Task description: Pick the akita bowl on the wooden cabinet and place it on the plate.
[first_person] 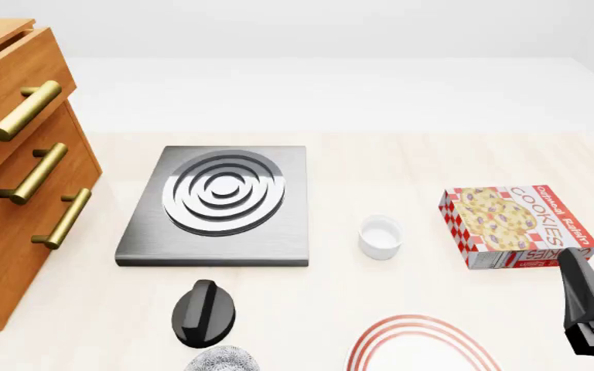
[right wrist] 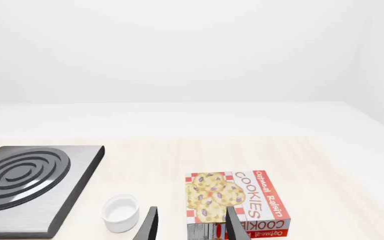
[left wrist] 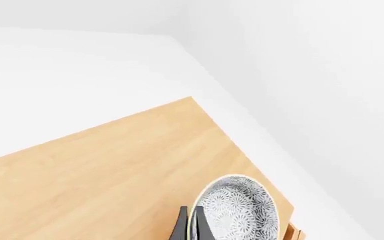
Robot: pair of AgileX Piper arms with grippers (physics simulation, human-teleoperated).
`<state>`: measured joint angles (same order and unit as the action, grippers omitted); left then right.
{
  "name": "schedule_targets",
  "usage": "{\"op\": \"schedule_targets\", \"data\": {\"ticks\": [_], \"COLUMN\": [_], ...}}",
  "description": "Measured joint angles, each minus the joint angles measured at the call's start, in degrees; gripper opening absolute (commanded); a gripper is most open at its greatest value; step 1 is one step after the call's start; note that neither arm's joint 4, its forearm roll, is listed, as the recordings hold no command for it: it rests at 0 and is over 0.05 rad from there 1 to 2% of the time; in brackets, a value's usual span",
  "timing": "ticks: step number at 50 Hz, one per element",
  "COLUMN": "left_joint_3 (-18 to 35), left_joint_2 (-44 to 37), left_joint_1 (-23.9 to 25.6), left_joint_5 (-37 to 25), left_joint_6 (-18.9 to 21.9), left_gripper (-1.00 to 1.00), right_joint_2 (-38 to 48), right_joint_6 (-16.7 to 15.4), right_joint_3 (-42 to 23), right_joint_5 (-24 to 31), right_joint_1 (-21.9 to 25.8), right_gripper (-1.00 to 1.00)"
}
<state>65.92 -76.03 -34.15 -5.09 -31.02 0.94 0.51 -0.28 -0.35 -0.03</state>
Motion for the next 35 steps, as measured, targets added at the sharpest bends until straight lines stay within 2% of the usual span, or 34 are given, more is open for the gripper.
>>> {"op": "schedule_targets", "data": {"ticks": [12, 17, 26, 35], "left_joint_3": [-2.03, -3.16, -4.80, -4.66], "left_joint_2": [0.34, 1.37, 5.29, 9.48], "left_joint_1": [1.02, 2.47, 6.60, 10.17], "left_joint_5": [2.63, 2.92, 1.17, -1.21], "left_joint_6": [-4.22, -7.49, -12.67, -15.48], "left_gripper": [-1.00, -1.00, -1.00, -1.00], "right_joint_2": [0.00, 0.00, 0.00, 0.00], "right_joint_6": [0.00, 0.00, 0.00, 0.00], "right_joint_3": [0.00, 0.00, 0.00, 0.00], "right_joint_5": [0.00, 0.00, 0.00, 0.00], "right_joint_1": [0.00, 0.00, 0.00, 0.00], "right_gripper": [1.00, 1.00, 1.00, 1.00]}}
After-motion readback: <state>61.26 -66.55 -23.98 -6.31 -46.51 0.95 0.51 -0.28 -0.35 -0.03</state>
